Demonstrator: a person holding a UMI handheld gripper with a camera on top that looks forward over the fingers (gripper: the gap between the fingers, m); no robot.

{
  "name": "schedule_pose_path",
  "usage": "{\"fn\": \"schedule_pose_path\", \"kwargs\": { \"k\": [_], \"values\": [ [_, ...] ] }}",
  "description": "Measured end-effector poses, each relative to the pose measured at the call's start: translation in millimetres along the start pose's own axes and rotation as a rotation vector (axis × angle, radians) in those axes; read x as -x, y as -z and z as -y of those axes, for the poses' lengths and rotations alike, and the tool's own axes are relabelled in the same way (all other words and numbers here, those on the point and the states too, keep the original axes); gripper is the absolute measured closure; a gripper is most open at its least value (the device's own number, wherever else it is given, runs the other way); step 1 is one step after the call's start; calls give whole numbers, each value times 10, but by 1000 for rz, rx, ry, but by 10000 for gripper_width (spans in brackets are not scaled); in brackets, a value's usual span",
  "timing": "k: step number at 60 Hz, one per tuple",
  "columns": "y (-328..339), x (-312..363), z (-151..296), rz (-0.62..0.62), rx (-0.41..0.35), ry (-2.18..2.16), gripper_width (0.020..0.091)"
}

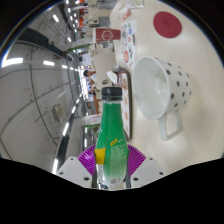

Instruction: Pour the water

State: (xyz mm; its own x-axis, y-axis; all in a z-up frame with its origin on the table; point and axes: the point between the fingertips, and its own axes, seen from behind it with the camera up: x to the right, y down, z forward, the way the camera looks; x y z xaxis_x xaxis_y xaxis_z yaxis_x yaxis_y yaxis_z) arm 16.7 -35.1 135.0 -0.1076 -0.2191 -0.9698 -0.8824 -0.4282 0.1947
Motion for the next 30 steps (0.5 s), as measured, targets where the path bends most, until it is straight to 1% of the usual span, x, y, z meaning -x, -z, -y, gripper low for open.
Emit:
{"fn": "schedule_pose_path", "kwargs": {
  "k": [5, 6, 9, 13, 17, 18, 19, 25, 26, 30],
  "values": [
    [115, 120, -82, 61, 45, -201, 728],
    [30, 132, -65, 78, 46, -231, 729],
    [49, 229, -56, 131, 50, -338, 730],
    [94, 322, -10, 168, 46, -422, 729],
    [111, 338, 17, 186, 45, -479, 729],
    [284, 358, -33, 191, 52, -502, 729],
    [144, 354, 19, 193, 51, -510, 729],
    [269, 358, 5, 196, 54, -536, 729],
    [121, 399, 54, 189, 54, -535, 729],
    [164, 433, 38, 197, 70, -530, 729]
  ]
}}
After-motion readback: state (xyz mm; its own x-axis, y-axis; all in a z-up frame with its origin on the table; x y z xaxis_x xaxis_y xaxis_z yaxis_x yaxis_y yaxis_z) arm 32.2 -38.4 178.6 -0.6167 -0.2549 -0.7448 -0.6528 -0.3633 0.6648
